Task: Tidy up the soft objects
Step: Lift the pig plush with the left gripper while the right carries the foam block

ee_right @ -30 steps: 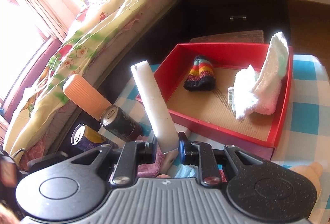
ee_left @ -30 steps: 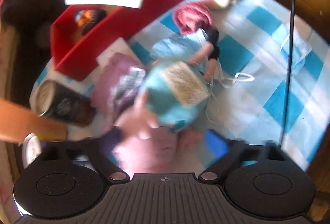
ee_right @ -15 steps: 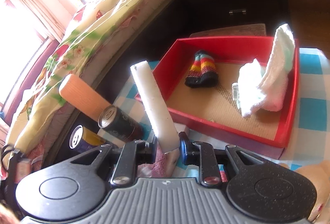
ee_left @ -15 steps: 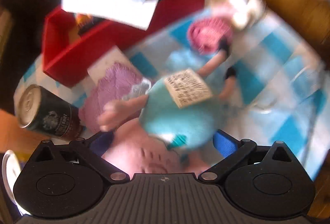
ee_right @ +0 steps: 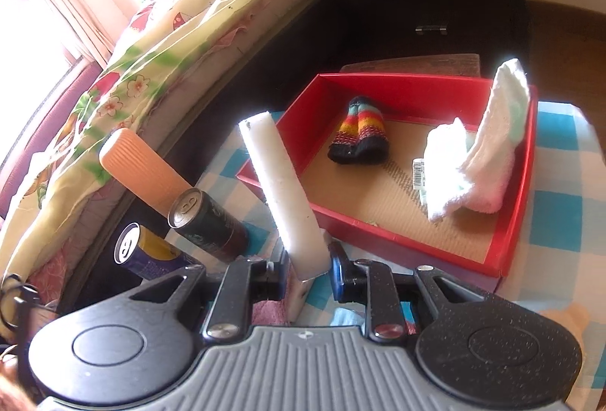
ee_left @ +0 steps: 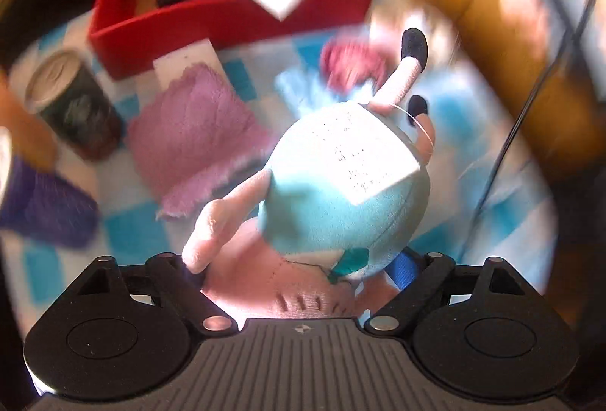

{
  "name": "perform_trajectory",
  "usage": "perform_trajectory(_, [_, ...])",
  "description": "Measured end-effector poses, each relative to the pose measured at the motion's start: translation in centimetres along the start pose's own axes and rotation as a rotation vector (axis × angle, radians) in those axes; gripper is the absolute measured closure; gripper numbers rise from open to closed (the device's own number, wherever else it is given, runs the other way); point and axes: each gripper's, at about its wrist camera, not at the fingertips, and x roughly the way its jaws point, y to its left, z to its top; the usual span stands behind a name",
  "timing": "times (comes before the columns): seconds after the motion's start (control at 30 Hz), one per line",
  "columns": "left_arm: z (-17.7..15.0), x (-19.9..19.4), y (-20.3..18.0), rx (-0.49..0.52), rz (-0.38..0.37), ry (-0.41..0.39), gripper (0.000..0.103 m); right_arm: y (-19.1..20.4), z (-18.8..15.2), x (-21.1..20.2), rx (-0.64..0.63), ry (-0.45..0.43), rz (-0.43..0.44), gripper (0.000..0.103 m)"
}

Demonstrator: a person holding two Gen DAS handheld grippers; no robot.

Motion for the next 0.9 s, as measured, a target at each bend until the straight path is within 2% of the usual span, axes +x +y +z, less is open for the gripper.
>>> perform_trajectory(0.07, [-0.1, -2.2, 0.5, -0.092, -0.071, -0.082, 0.017, 0.3, -0.2, -0.1, -0.005, -0.001, 0.000, 0.101])
perform_trajectory(0.13, [0.5, -3.8, 0.3, -0.134, -0.091, -0.152, 0.017, 0.6, -0.2, -0.4, -0.009, -0.009, 0.007, 0.101])
perform_trajectory(0.27, [2.8, -6.0, -0.2, -0.159, -0.023, -0.307, 0.017, 0.8, 0.3, -1.8, -0.007, -0.060, -0.010, 0.101])
perform_trajectory(0.4, [5.3, -6.2, 0.6, -0.253, 0.052, -0.409, 0.017, 0.5, 1.0, -3.4, -0.003, -0.123, -0.057, 0.101])
perform_trajectory(0.47, [6.1, -5.8, 1.1, -0.312, 0.078, -0.445, 0.017, 0.3, 1.3, -4.2, -0.006, -0.149, -0.085, 0.101])
perform_trajectory(0.57, [7.1, -5.0, 1.3, -0.370, 0.176, -0.491, 0.016, 0.4, 1.4, -5.1, -0.040, -0.176, -0.157, 0.101])
perform_trajectory(0.67, [8.4, -3.5, 2.0, -0.437, 0.183, -0.520, 0.016, 0.4, 1.2, -5.4, -0.055, -0.180, -0.191, 0.101])
perform_trajectory(0.77, [10.0, -2.6, 2.4, -0.438, 0.187, -0.496, 0.016, 0.3, 1.2, -5.3, -0.063, -0.181, -0.233, 0.101])
perform_trajectory(0.9, [11.6, -2.8, 2.2, -0.418, 0.275, -0.526, 0.016, 0.7, 2.0, -5.2, -0.075, -0.198, -0.261, 0.101])
